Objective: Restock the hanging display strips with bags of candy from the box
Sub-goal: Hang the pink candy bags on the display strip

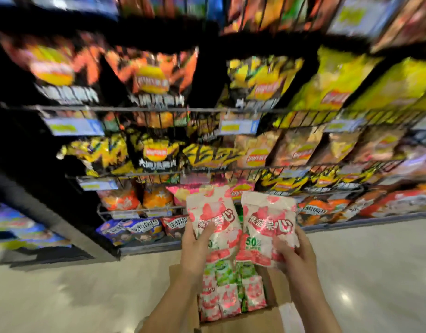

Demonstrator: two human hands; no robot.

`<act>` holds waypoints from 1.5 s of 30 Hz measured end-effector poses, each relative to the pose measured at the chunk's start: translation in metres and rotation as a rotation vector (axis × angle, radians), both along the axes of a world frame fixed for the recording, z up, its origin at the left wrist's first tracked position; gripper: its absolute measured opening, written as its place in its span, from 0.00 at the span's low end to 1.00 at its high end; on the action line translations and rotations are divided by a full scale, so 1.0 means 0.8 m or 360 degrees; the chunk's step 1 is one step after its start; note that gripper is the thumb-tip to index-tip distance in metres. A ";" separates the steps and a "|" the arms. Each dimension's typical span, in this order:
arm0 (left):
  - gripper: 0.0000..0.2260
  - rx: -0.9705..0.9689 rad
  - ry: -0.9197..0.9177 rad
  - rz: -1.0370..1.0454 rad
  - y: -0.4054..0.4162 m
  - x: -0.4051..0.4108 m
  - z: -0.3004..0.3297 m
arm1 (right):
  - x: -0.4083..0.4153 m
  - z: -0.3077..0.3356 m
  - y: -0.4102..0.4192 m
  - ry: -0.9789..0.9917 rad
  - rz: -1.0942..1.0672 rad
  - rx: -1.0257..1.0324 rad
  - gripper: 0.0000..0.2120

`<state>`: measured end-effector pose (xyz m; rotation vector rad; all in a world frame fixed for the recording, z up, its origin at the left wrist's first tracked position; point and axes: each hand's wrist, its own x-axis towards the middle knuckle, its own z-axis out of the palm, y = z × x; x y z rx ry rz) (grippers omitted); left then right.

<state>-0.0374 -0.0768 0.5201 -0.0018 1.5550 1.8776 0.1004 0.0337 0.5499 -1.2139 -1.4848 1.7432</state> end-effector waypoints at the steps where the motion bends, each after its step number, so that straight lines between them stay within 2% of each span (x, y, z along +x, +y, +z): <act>1: 0.26 0.0054 0.0049 0.0015 -0.003 0.001 0.030 | -0.002 0.027 -0.002 0.0048 0.0014 0.0019 0.17; 3: 0.20 0.0179 0.0093 0.0048 -0.011 0.003 0.087 | -0.006 0.077 -0.007 0.0163 0.0013 0.0021 0.20; 7: 0.21 0.0242 0.0220 0.0161 -0.039 0.001 0.174 | -0.015 0.163 -0.023 0.0343 0.0131 0.0064 0.24; 11: 0.31 0.0339 0.0341 0.0261 -0.077 -0.007 0.232 | -0.028 0.228 -0.052 0.0424 0.0320 0.0219 0.28; 14: 0.32 0.0361 0.0481 0.0399 -0.114 -0.017 0.264 | -0.042 0.263 -0.081 0.0494 0.0463 0.0288 0.28; 17: 0.42 0.0365 0.0588 0.0465 -0.157 -0.026 0.294 | -0.059 0.284 -0.112 0.0537 0.0593 0.0423 0.30; 18: 0.39 0.0371 0.0604 0.0486 -0.172 -0.032 0.302 | -0.065 0.291 -0.124 0.0553 0.0618 0.0454 0.31; 21: 0.17 0.0480 0.0693 0.0587 -0.217 -0.056 0.322 | -0.089 0.312 -0.161 0.0648 0.0725 0.0494 0.32; 22: 0.15 0.0516 0.0722 0.0603 -0.234 -0.064 0.332 | -0.099 0.317 -0.174 0.0676 0.0744 0.0513 0.32; 27: 0.14 0.0583 0.0862 0.0721 -0.335 -0.105 0.367 | -0.155 0.342 -0.256 0.0845 0.0782 0.0549 0.34; 35: 0.13 0.0474 0.1138 0.0931 -0.498 -0.173 0.402 | -0.246 0.368 -0.400 0.1092 0.0889 0.0607 0.32; 37: 0.15 0.0419 0.1161 0.0979 -0.532 -0.195 0.403 | -0.266 0.373 -0.427 0.1112 0.0891 0.0631 0.30; 41: 0.37 0.0317 0.1123 0.0989 -0.584 -0.234 0.402 | -0.292 0.383 -0.468 0.1115 0.0951 0.0665 0.30; 45: 0.43 0.0286 0.1082 0.0989 -0.615 -0.268 0.398 | -0.318 0.388 -0.490 0.1130 0.0924 0.0642 0.29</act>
